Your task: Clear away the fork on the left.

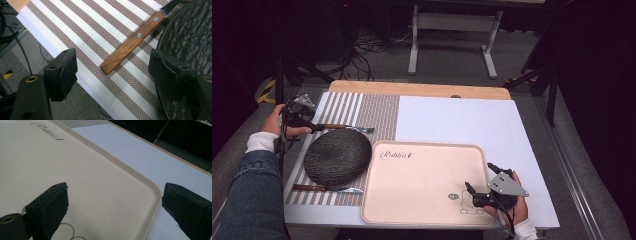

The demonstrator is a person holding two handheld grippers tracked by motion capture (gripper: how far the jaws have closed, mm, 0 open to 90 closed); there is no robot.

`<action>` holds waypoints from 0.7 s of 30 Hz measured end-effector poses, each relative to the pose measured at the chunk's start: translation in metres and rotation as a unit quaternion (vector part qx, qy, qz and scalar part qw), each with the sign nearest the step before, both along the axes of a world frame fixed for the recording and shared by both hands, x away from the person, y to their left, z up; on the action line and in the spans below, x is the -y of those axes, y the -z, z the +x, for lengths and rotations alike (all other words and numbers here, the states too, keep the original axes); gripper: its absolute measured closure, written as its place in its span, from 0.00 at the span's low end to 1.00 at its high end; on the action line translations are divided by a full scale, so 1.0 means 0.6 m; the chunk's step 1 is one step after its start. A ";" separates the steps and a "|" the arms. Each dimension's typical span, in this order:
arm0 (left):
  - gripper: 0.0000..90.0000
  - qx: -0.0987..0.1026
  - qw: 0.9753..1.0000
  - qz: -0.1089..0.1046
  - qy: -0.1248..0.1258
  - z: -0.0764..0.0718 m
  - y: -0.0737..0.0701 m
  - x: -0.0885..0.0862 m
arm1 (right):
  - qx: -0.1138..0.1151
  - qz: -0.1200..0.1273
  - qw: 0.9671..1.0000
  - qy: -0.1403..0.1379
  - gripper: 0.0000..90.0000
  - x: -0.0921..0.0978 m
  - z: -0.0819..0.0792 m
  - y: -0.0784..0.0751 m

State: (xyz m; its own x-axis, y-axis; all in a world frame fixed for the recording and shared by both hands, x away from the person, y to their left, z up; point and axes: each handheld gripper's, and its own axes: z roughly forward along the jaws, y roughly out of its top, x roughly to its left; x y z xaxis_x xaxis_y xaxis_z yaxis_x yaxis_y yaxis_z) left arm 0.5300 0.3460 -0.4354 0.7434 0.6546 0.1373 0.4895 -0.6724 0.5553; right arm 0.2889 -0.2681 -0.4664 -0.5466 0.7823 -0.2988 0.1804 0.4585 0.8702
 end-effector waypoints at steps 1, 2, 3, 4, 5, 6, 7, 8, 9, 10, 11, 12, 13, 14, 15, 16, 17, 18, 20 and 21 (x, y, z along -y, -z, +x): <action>0.29 -0.001 1.000 0.004 0.000 0.003 0.003 0.002 | 0.000 -0.001 1.000 0.001 0.09 0.000 0.000 0.000; 0.29 -0.008 1.000 0.009 0.007 0.007 0.008 0.007 | -0.001 -0.001 1.000 0.001 0.09 0.000 0.000 0.001; 0.29 -0.010 1.000 0.013 0.007 0.008 0.010 0.009 | -0.003 -0.002 1.000 0.002 0.09 0.000 0.001 0.001; 0.29 -0.012 1.000 0.016 0.008 0.010 0.012 0.010 | -0.003 -0.003 1.000 0.002 0.09 0.001 0.002 0.002; 0.30 -0.014 1.000 0.017 0.010 0.012 0.014 0.011 | -0.003 -0.002 1.000 0.002 0.09 0.001 0.002 0.002; 0.31 -0.017 1.000 0.020 0.013 0.013 0.016 0.013 | -0.004 -0.002 1.000 0.003 0.09 0.001 0.003 0.002; 0.31 -0.018 0.999 0.025 0.013 0.015 0.018 0.015 | -0.004 -0.002 1.000 0.003 0.09 0.001 0.003 0.003; 0.31 -0.018 0.999 0.025 0.013 0.016 0.021 0.018 | -0.005 -0.003 1.000 0.005 0.09 0.002 0.004 0.004; 0.31 -0.019 0.999 0.026 0.015 0.018 0.024 0.022 | -0.006 -0.004 1.000 0.006 0.09 0.003 0.005 0.005; 0.32 -0.019 0.999 0.026 0.015 0.018 0.024 0.022 | -0.006 -0.004 1.000 0.006 0.09 0.003 0.005 0.005; 0.32 -0.020 0.999 0.029 0.016 0.020 0.028 0.026 | -0.009 -0.003 1.000 0.007 0.09 0.004 0.006 0.006; 0.32 -0.022 0.999 0.029 0.017 0.021 0.029 0.028 | -0.010 -0.004 1.000 0.008 0.09 0.004 0.007 0.007; 0.33 -0.020 0.999 0.029 0.018 0.022 0.030 0.030 | -0.010 -0.006 1.000 0.006 0.09 0.003 0.007 0.007; 0.33 -0.016 0.999 0.033 0.018 0.022 0.029 0.032 | -0.011 -0.007 1.000 0.005 0.09 0.002 0.007 0.008; 0.32 -0.009 0.999 0.039 0.020 0.023 0.029 0.034 | -0.013 -0.009 1.000 0.004 0.09 0.002 0.007 0.008; 0.31 -0.009 0.999 0.041 0.021 0.022 0.028 0.035 | -0.015 -0.011 1.000 0.003 0.09 0.001 0.007 0.009; 0.32 -0.010 0.999 0.039 0.023 0.023 0.029 0.036 | -0.016 -0.012 1.000 0.002 0.09 0.001 0.008 0.010; 0.33 -0.012 0.999 0.036 0.024 0.023 0.029 0.036 | -0.016 -0.013 1.000 0.001 0.09 0.001 0.008 0.010; 0.37 -0.017 0.999 0.035 0.031 0.023 0.028 0.036 | -0.018 -0.014 1.000 -0.002 0.09 0.000 0.008 0.010; 0.39 -0.021 0.999 0.034 0.034 0.023 0.028 0.037 | -0.019 -0.016 1.000 -0.003 0.09 -0.001 0.008 0.010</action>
